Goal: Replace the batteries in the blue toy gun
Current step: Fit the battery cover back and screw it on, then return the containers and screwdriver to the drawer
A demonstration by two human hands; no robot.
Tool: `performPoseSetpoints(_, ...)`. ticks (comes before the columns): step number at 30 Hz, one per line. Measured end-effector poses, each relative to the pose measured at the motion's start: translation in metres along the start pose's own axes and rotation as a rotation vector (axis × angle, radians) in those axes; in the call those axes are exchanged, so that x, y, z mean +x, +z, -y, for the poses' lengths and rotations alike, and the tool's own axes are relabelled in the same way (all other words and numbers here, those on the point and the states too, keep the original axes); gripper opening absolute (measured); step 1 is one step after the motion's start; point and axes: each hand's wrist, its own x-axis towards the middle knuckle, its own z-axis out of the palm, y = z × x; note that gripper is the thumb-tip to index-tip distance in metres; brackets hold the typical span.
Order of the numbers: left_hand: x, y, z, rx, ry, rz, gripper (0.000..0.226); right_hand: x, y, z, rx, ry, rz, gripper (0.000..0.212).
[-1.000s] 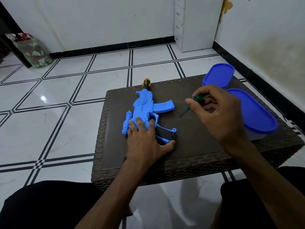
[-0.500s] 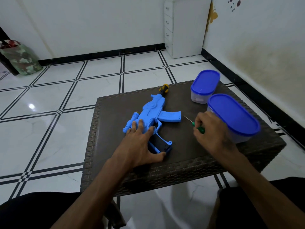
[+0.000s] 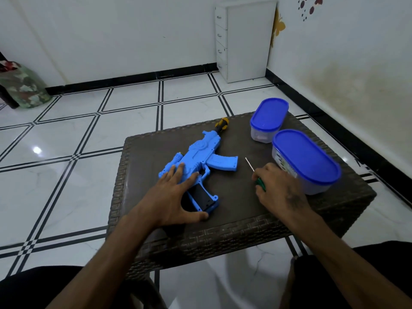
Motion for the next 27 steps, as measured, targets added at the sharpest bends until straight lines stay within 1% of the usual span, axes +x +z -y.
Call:
performPoseSetpoints(2, -0.004, 0.002, 0.000, -0.055, -0.013, -0.043, 0.116, 0.000, 0.000, 0.000, -0.006, 0.002, -0.002, 0.026)
performPoseSetpoints(4, -0.009, 0.004, -0.001, -0.131, -0.027, -0.083, 0.115, 0.000, 0.000, 0.000, -0.003, 0.019, 0.005, 0.036)
performPoseSetpoints(7, -0.016, 0.005, -0.003, -0.236, -0.041, -0.195, 0.109, 0.000, -0.001, -0.002, 0.026, 0.067, 0.043, 0.045)
performPoseSetpoints(9, -0.021, 0.006, -0.005, -0.392, -0.101, -0.305, 0.087, 0.002, -0.002, -0.004, 0.030, 0.080, 0.063, 0.046)
performPoseSetpoints(11, -0.025, 0.007, -0.009, -0.542, -0.170, -0.451, 0.057, 0.003, -0.004, -0.005, 0.050, 0.090, 0.057, 0.042)
performPoseSetpoints(12, -0.026, 0.007, -0.012, -0.580, -0.197, -0.525, 0.044, 0.003, -0.004, -0.005, 0.082, 0.092, 0.047, 0.039)
performPoseSetpoints(14, -0.027, 0.003, -0.022, -0.645, -0.243, -0.625, 0.026, 0.004, -0.005, -0.005, 0.235, 0.102, 0.013, 0.034)
performPoseSetpoints(15, -0.025, 0.001, -0.029, -0.687, -0.270, -0.643, 0.019, 0.004, -0.005, -0.005, 0.349, 0.115, -0.011, 0.033)
performPoseSetpoints(16, -0.023, -0.001, -0.035, -0.737, -0.298, -0.639, 0.015, 0.003, -0.007, -0.004, 0.455, 0.119, -0.044, 0.033)
performPoseSetpoints(17, -0.020, -0.003, -0.043, -0.796, -0.319, -0.612, 0.017, 0.001, -0.009, -0.002, 0.541, 0.110, -0.072, 0.034)
performPoseSetpoints(18, -0.015, -0.004, -0.051, -0.880, -0.324, -0.569, 0.024, -0.001, -0.012, 0.000, 0.620, 0.090, -0.091, 0.034)
performPoseSetpoints(19, -0.012, -0.006, -0.060, -0.999, -0.326, -0.511, 0.030, -0.004, -0.015, 0.004, 0.707, 0.063, -0.104, 0.035)
performPoseSetpoints(21, -0.007, -0.014, -0.081, -1.259, -0.338, -0.399, 0.034, -0.015, -0.022, 0.013, 0.865, -0.008, -0.129, 0.038)
performPoseSetpoints(22, -0.005, -0.019, -0.090, -1.351, -0.352, -0.353, 0.035, -0.021, -0.023, 0.018, 0.917, -0.048, -0.136, 0.040)
performPoseSetpoints(24, -0.004, -0.029, -0.107, -1.454, -0.353, -0.289, 0.035, -0.032, -0.026, 0.027, 0.975, -0.116, -0.139, 0.043)
performPoseSetpoints(27, -0.009, -0.042, -0.118, -1.569, -0.326, -0.265, 0.028, -0.041, -0.026, 0.037, 1.017, -0.145, -0.140, 0.042)
